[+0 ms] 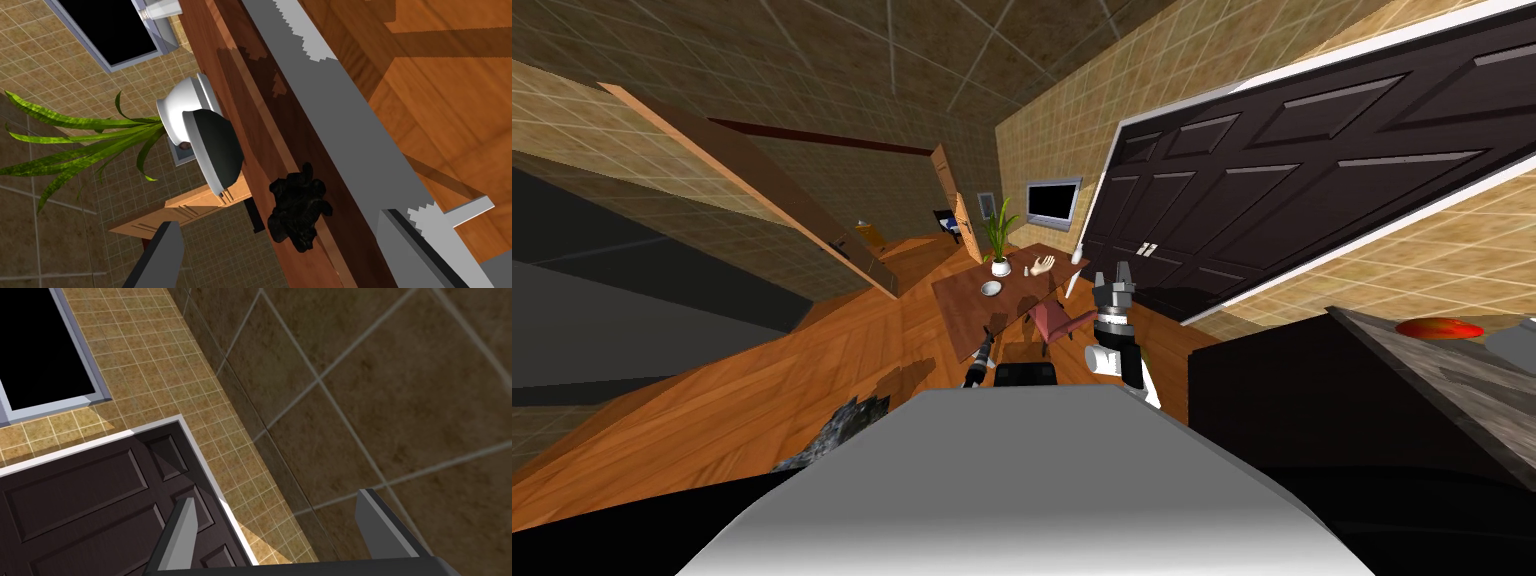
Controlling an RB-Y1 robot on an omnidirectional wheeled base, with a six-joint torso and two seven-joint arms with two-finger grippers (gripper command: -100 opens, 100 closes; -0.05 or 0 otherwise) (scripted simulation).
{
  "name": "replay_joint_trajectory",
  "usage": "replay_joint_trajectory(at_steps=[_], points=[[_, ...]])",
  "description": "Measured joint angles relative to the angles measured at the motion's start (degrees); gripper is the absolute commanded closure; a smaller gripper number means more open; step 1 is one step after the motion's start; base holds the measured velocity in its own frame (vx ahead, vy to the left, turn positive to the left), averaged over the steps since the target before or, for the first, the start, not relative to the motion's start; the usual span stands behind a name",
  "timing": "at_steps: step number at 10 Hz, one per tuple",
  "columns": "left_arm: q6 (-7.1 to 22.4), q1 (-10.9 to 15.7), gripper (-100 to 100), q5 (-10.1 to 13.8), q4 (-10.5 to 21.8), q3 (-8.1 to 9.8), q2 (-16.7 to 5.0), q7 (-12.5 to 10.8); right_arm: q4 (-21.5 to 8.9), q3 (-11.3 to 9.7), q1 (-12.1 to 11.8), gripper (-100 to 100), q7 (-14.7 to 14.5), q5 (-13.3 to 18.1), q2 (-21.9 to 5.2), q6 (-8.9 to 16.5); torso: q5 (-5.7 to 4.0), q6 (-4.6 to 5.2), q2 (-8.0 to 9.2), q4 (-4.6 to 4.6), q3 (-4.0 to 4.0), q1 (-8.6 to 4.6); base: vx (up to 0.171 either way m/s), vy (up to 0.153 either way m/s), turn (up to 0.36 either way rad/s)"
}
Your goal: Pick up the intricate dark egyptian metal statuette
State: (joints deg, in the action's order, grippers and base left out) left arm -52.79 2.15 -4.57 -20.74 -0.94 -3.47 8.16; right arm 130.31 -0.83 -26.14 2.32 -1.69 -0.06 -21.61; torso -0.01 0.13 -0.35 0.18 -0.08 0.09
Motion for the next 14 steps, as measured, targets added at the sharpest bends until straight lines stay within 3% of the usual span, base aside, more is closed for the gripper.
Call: replay_joint_trajectory(at_steps=[1, 2, 6, 7, 8, 11, 12, 14], points=[[-0.9, 1.3, -100, 0.2, 2.3, 0.54, 0.2, 0.2, 0.0, 0.0, 0.0, 0, 0.0, 0.0, 0.0, 0.0, 0.01, 0.04, -0.06, 0.02, -0.02, 0.01, -0.005, 0.003, -0.011], [-1.2, 1.5, 100, 0.2, 2.6, 0.61, 0.2, 0.3, 0.0, 0.0, 0.0, 0, 0.0, 0.0, 0.0, 0.0, 0.01, 0.03, -0.1, 0.01, -0.04, 0.02, 0.0, 0.0, 0.0], [-1.2, 1.5, 100, 0.2, 2.6, 0.62, 0.2, 0.3, 0.0, 0.0, 0.0, 0, 0.0, 0.0, 0.0, 0.0, -0.01, 0.05, -0.14, -0.02, -0.08, -0.02, 0.0, 0.0, 0.0], [-1.2, 1.5, 0, 0.2, 2.6, 0.63, 0.2, 0.3, 0.0, 0.0, 0.0, 0, 0.0, 0.0, 0.0, 0.0, -0.01, 0.05, -0.15, -0.02, -0.08, -0.02, 0.0, 0.0, 0.0], [-1.2, 1.5, 100, 0.2, 2.6, 0.63, 0.2, 0.3, 0.0, 0.0, 0.0, 0, 0.0, 0.0, 0.0, 0.0, -0.01, 0.05, -0.15, -0.02, -0.09, -0.02, 0.019, -0.012, 0.075], [1.4, -4.0, 100, -0.4, -5.8, -2.48, -1.0, -0.9, 0.0, 0.0, 0.0, 0, 0.0, 0.0, 0.0, 0.0, -0.04, 0.03, -0.3, -0.08, -0.18, -0.13, 0.043, -0.03, 0.13], [1.0, -4.6, 100, -0.4, -5.9, -3.24, -1.4, -1.3, 0.0, 0.0, 0.0, 0, 0.0, 0.0, 0.0, 0.0, -0.03, 0.05, -0.3, -0.09, -0.19, -0.14, 0.017, -0.017, 0.013], [1.9, -6.6, 100, -0.6, -9.1, -4.26, -1.8, -1.7, 0.0, 0.0, 0.0, 0, 0.0, 0.0, 0.0, 0.0, -0.03, 0.06, -0.23, -0.07, -0.15, -0.07, 0.013, -0.009, 0.063]])
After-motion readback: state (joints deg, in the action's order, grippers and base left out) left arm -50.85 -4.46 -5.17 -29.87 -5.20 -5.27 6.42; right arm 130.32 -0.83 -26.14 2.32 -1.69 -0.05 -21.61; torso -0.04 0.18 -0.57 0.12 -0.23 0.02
